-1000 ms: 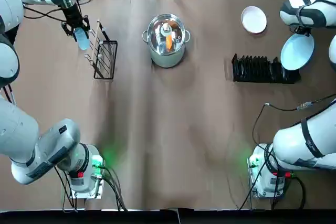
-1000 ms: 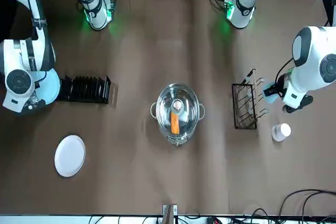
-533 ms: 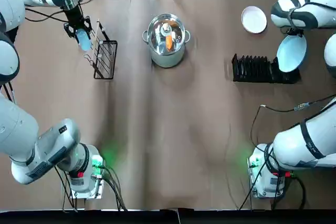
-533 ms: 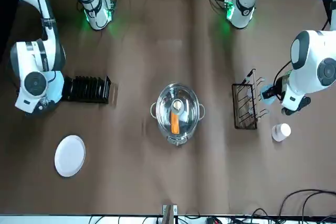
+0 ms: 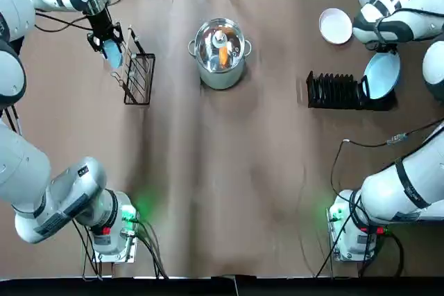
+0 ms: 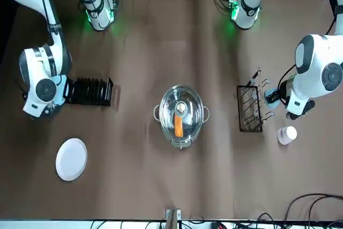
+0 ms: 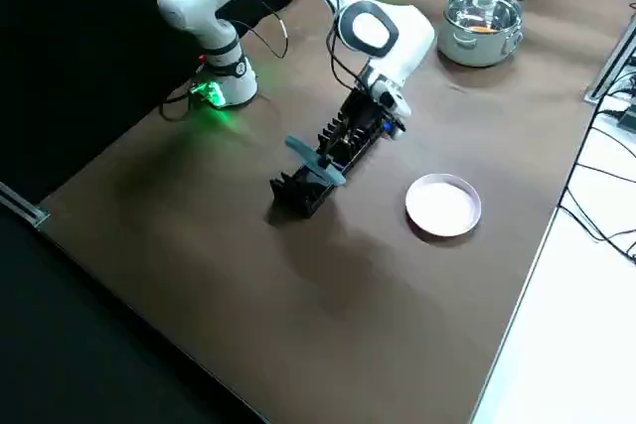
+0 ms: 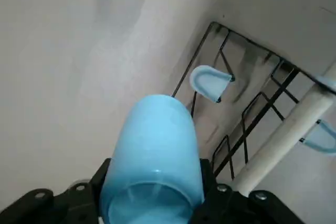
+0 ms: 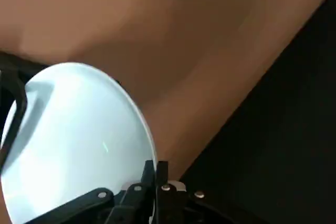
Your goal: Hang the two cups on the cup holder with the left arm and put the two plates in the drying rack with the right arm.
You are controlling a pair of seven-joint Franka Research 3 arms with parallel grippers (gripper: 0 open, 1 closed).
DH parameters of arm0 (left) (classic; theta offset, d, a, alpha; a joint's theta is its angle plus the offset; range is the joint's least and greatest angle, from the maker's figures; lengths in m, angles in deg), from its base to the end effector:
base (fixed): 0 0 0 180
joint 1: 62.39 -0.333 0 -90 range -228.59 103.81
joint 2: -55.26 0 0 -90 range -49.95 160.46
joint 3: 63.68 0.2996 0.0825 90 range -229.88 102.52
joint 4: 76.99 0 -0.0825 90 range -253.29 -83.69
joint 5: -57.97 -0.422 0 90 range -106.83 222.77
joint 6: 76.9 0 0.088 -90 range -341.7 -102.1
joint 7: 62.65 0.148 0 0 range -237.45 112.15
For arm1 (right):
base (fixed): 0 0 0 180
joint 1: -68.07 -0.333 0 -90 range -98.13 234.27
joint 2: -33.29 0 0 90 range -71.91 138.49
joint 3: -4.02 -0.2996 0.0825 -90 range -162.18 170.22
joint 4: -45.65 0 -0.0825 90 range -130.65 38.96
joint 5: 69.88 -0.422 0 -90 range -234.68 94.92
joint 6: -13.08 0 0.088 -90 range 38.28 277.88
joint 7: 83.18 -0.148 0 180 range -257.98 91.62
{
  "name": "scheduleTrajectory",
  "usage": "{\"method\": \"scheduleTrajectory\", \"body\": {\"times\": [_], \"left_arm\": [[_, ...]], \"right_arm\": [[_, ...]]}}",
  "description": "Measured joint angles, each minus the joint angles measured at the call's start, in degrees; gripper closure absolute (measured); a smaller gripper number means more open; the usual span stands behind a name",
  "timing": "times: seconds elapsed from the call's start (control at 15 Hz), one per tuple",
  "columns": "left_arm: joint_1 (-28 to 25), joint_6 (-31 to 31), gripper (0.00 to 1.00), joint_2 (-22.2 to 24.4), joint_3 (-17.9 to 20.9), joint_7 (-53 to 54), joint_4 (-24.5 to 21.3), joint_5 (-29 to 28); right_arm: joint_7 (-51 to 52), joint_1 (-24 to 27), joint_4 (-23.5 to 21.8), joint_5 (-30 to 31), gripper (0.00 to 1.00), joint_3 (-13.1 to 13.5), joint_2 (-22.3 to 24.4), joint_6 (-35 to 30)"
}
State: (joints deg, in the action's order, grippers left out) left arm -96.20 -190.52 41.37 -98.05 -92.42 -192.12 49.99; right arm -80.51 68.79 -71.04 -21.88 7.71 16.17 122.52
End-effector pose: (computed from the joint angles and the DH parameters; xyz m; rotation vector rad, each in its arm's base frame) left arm 0.5814 0.0064 0.2597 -3.0072 -0.6692 0.3376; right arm 0.5653 -0.1263 0.2195 2.3203 0.5175 -0.5606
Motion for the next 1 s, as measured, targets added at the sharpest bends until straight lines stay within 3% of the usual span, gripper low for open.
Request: {"method": "scheduleTrajectory", "body": {"times": [0.4, 0.67, 1.0], "left_arm": [[0.00, -0.21, 0.32, -0.71, 0.00, -0.09, 0.02, 0.00], [0.00, -0.44, 0.00, -0.70, -0.15, -0.06, 0.81, 0.00], [0.01, -0.43, 0.00, -0.67, -0.29, 1.47, 3.48, 0.00]], "right_arm": [[-0.47, 0.56, -0.01, 0.19, 0.96, 0.13, -1.69, 1.15], [-0.48, 0.60, -0.01, 0.19, 0.93, 0.13, -1.88, 1.18], [-0.51, 0.67, 0.19, 0.19, 0.81, 0.13, -2.64, 1.38]]}}
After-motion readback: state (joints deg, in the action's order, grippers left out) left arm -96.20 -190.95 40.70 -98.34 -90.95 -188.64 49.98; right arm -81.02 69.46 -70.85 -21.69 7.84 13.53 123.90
